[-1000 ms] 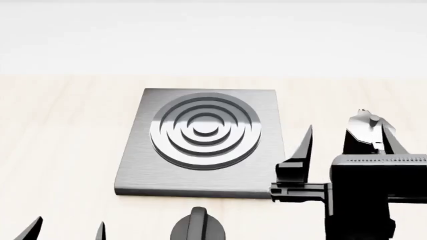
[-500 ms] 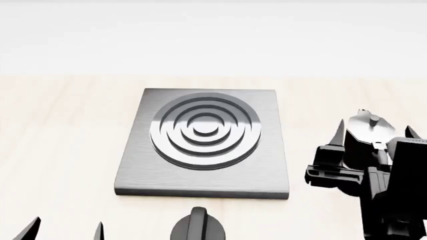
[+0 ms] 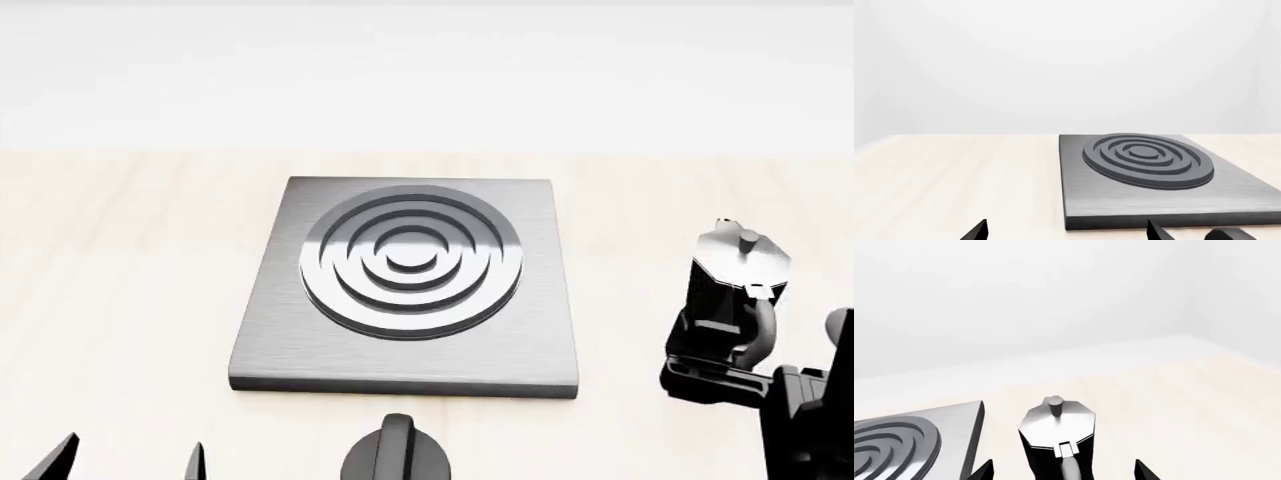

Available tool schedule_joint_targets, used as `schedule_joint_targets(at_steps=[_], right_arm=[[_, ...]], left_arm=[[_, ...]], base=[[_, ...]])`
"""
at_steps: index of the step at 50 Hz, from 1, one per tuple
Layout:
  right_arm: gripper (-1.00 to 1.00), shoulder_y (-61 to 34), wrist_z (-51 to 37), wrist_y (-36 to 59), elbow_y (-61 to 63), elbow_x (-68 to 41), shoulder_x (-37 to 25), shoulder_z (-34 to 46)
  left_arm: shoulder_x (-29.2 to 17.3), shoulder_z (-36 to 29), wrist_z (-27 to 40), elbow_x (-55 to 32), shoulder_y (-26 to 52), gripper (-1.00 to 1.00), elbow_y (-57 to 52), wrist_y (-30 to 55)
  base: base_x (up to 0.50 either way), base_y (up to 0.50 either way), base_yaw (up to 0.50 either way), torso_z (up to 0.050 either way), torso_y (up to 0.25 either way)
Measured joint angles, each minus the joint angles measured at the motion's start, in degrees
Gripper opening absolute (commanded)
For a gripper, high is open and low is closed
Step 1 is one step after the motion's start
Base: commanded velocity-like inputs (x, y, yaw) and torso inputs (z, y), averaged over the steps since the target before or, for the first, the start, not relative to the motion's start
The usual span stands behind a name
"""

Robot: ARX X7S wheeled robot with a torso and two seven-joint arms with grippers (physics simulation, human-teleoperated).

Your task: Put the moka pot on the stove.

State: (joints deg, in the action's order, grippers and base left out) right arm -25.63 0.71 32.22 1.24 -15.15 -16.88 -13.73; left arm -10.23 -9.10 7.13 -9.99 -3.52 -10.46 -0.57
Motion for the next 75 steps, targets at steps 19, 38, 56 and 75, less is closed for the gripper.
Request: schedule_joint_targets(at_steps=[19, 38, 56, 75], right_arm=[[1.0, -2.3, 1.6, -3.4, -9.4, 0.2, 0.1, 0.9], [1.0, -3.2, 2.1, -5.6, -13.8, 0.2, -0.2, 1.2], [1.0, -6.3, 3.2, -8.0, -20.7, 0.9, -0.3, 2.7], [1.0, -8.6, 3.3, -9.0, -25.2, 1.7, -0.8, 3.8]], left_arm=[[-0.7, -0.6, 0.8, -0.4, 0.1, 1.0, -0.2, 0.0], [-1.3, -1.2, 1.4, -0.7, 0.0, 1.0, -0.3, -0.3], [-1.8, -1.7, 2.1, -1.0, -0.1, 1.0, -0.4, -0.5], [-2.7, -2.6, 3.1, -1.6, -0.1, 1.0, -0.4, -0.8]], base=[[0.0, 0.0, 0.0, 0.0, 0.0], [0.0, 0.0, 0.0, 0.0, 0.0], [0.0, 0.0, 0.0, 0.0, 0.0], [0.0, 0.0, 0.0, 0.0, 0.0]])
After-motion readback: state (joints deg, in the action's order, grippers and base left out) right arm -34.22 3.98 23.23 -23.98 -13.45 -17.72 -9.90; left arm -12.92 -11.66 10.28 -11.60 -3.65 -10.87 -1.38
